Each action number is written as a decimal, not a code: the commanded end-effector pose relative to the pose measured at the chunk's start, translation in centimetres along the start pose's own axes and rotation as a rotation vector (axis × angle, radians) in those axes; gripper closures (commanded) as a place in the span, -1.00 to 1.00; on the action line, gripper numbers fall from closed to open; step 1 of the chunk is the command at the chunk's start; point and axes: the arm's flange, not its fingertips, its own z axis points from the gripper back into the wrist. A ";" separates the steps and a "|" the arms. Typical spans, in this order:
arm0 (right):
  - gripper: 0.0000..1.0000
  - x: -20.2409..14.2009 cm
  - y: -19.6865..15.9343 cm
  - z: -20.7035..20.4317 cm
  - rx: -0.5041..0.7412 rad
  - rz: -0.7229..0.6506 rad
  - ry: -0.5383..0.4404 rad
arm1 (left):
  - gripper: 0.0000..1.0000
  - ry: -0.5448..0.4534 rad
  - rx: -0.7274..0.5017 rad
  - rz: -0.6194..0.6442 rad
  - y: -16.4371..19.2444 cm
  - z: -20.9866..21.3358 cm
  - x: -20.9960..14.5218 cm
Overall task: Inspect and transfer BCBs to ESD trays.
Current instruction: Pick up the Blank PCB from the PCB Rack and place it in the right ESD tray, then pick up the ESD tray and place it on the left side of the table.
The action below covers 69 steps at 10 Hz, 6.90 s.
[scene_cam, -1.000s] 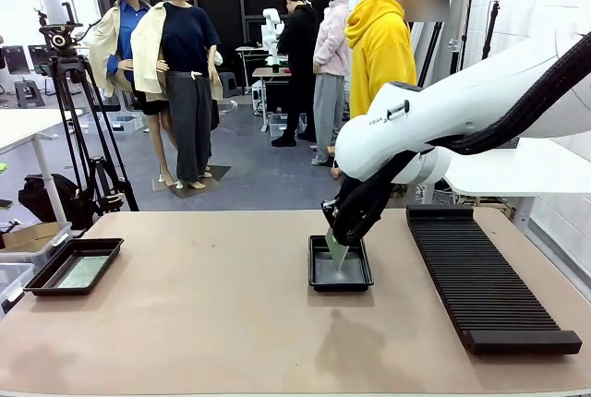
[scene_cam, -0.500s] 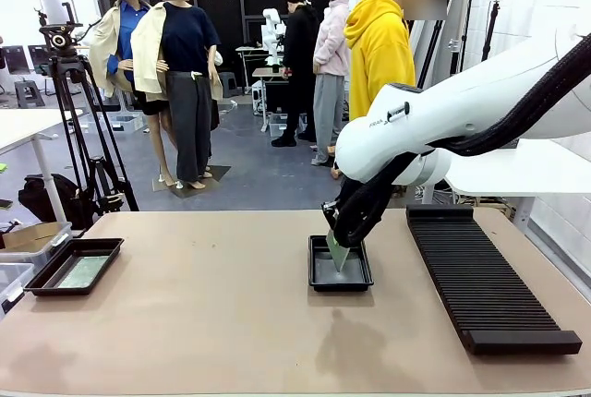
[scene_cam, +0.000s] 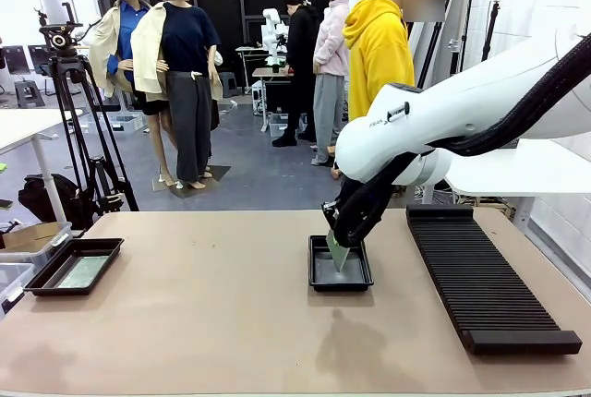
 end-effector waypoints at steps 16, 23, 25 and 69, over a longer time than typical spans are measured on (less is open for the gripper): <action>1.00 4.0 -5.8 -5.7 0.272 -0.163 0.064 | -1.00 -0.005 0.011 -0.001 -0.2 0.0 0.0; -0.10 4.0 -4.2 -4.7 0.192 -0.192 0.019 | -1.00 -0.005 0.011 -0.001 -0.2 0.0 0.0; -0.90 3.8 -3.5 -3.3 0.120 -0.191 0.033 | -1.00 -0.005 0.011 -0.001 -0.2 0.0 0.0; -1.00 4.8 -25.7 13.1 0.647 -0.360 -0.038 | -1.00 -0.160 0.313 -0.088 -15.6 -31.6 -15.1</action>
